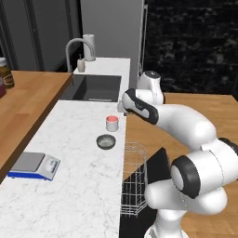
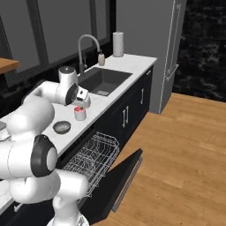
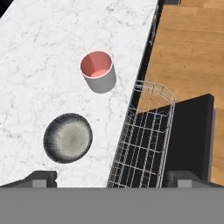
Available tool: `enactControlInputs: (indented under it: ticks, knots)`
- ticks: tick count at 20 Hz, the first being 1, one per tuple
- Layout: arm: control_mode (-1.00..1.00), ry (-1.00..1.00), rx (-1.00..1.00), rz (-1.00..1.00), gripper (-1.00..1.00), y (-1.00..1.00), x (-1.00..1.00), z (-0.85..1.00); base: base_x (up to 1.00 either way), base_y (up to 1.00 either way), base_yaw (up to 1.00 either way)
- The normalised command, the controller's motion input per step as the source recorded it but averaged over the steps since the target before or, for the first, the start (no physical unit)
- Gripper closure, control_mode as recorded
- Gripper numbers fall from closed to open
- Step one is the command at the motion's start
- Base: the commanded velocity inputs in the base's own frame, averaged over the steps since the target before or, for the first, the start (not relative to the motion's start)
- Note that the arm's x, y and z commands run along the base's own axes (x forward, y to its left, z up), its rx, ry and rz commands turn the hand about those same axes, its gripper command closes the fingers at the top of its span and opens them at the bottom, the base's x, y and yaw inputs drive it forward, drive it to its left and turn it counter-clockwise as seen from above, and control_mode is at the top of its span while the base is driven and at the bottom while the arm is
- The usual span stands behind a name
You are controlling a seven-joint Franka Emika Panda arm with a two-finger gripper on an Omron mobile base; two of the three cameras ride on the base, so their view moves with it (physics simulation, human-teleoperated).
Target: Pick up the cup and bowl from the counter, place them in the dishwasher, and close the dishwasher door.
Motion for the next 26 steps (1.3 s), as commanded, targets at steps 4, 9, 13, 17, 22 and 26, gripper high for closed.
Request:
enactControlInputs:
  ticks: [4,9,13,17,22,26]
  knots:
    - [-1.00,0.03,-0.01,-0.03,-1.00,0.04,0.47,-0.27,0.00,0.00,0.00]
    - [-1.00,0.07,0.00,0.00,-1.00,0.00,0.36,-0.18,0.00,0.00,0.00]
    - [-1.00,0.08,0.00,-0.01,-1.00,0.00,0.44,-0.16,0.00,0.00,0.00]
    - [-1.00,0.00,-0.02,-0.02,-1.00,0.10,0.49,-0.28,0.00,0.00,0.00]
    - [-1.00,0.00,-0.05,-0.03,-1.00,0.30,0.40,-0.48,0.00,0.00,0.00]
    - [-1.00,0.04,-0.01,-0.02,-1.00,0.14,0.34,-0.34,0.00,0.00,0.00]
